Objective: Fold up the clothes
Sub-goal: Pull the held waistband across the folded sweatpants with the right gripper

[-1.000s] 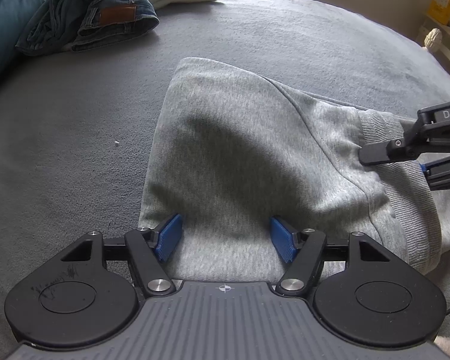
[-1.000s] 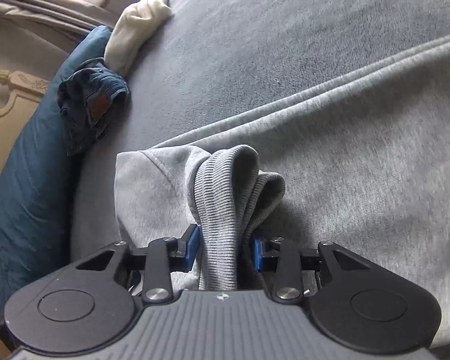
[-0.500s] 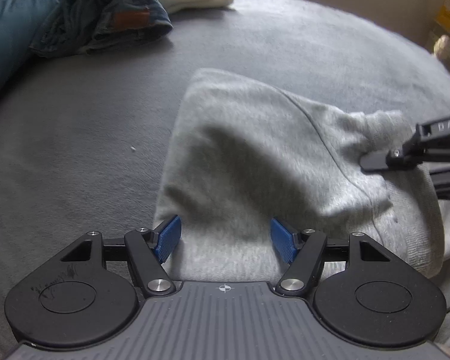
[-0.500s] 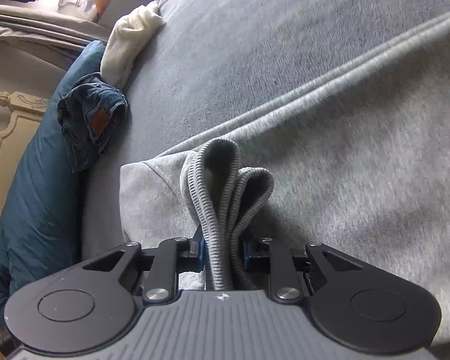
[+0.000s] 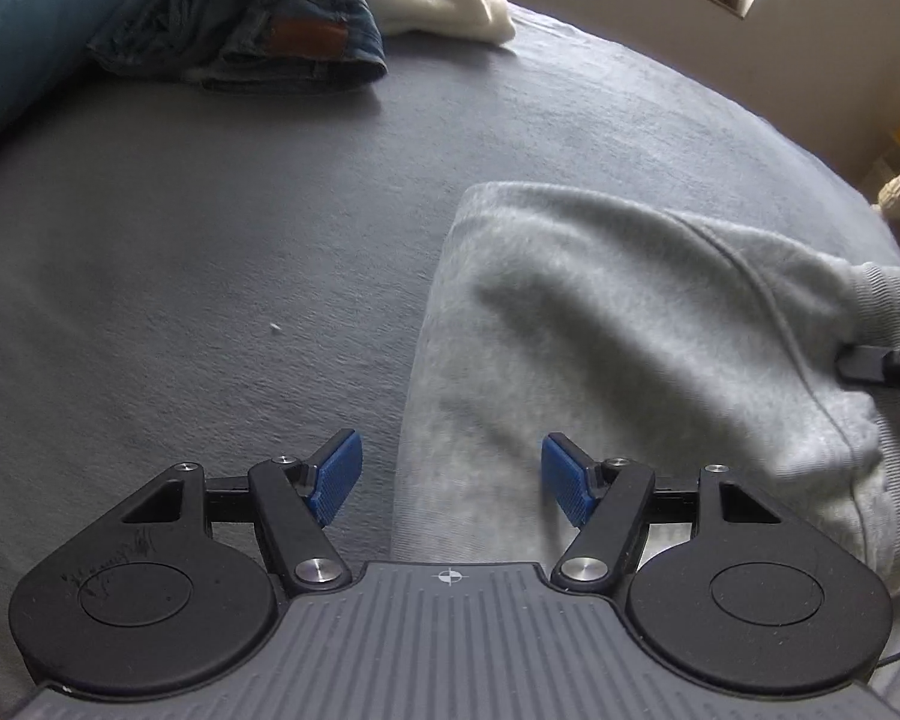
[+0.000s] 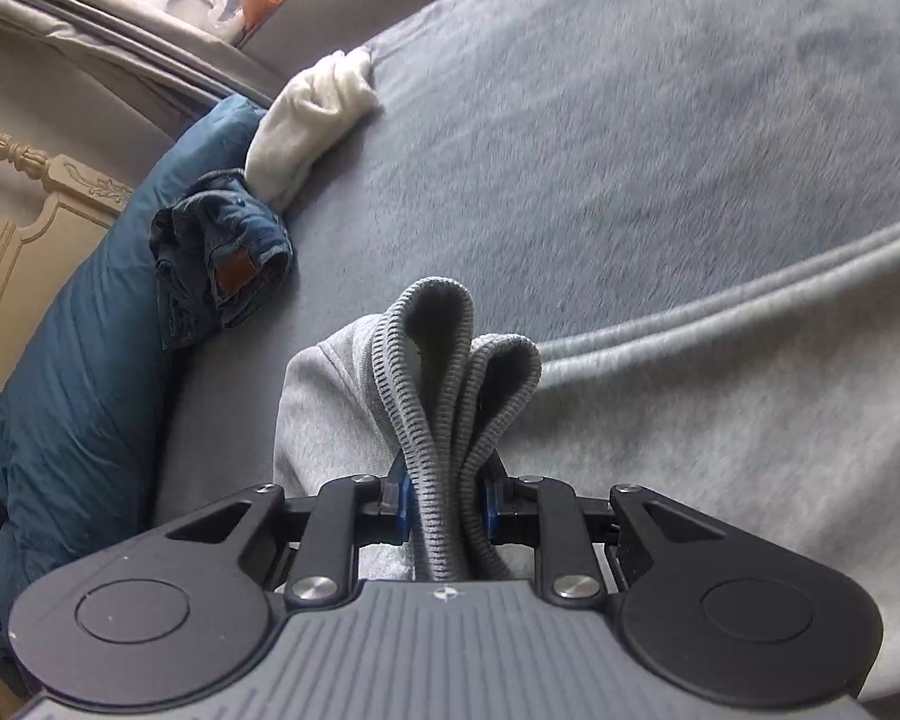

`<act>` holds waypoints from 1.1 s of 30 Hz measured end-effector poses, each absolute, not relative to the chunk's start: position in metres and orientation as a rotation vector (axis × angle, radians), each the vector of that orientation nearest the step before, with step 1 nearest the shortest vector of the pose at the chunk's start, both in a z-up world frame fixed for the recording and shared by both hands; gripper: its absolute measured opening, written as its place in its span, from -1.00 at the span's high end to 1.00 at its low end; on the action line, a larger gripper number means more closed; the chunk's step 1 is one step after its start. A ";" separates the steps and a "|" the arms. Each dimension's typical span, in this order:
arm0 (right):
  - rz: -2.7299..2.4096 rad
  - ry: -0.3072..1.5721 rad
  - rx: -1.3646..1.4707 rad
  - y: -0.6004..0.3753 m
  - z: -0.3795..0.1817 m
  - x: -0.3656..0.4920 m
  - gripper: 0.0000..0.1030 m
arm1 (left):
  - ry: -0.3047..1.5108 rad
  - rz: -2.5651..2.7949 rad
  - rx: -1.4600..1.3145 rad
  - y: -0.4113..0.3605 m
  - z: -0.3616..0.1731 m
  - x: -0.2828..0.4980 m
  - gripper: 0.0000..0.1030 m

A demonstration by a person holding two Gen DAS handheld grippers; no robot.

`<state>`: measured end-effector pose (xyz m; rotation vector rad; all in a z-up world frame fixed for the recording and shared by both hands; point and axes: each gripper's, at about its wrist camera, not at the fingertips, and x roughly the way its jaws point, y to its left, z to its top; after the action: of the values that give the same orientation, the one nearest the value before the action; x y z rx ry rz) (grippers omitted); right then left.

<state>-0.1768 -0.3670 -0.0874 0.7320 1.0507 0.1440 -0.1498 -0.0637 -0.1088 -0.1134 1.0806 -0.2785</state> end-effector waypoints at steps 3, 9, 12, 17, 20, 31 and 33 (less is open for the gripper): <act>0.121 1.034 0.695 -0.383 -0.071 -0.181 0.55 | 1.101 -0.307 -0.127 -0.073 -0.111 -0.152 -0.30; 0.050 1.027 0.634 -0.420 -0.053 -0.197 0.55 | 1.131 -0.369 -0.107 -0.098 -0.116 -0.160 -0.30; 0.010 1.035 0.603 -0.440 -0.053 -0.206 0.56 | 1.140 -0.394 -0.090 -0.110 -0.117 -0.163 -0.29; -0.063 1.036 0.576 -0.476 -0.057 -0.223 0.56 | 1.138 -0.431 -0.052 -0.125 -0.116 -0.167 -0.30; -0.101 1.037 0.578 -0.496 -0.062 -0.232 0.56 | 1.154 -0.438 -0.057 -0.132 -0.117 -0.165 -0.30; -0.157 1.070 0.564 -0.548 -0.078 -0.250 0.56 | 1.191 -0.506 -0.043 -0.168 -0.119 -0.156 -0.30; -0.170 1.071 0.555 -0.559 -0.078 -0.252 0.56 | 1.198 -0.517 -0.041 -0.174 -0.120 -0.156 -0.30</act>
<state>-0.2524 -0.5589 -0.0783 0.5546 1.0710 -0.1696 -0.1558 -0.1740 -0.1200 -0.0412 1.1982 -0.5174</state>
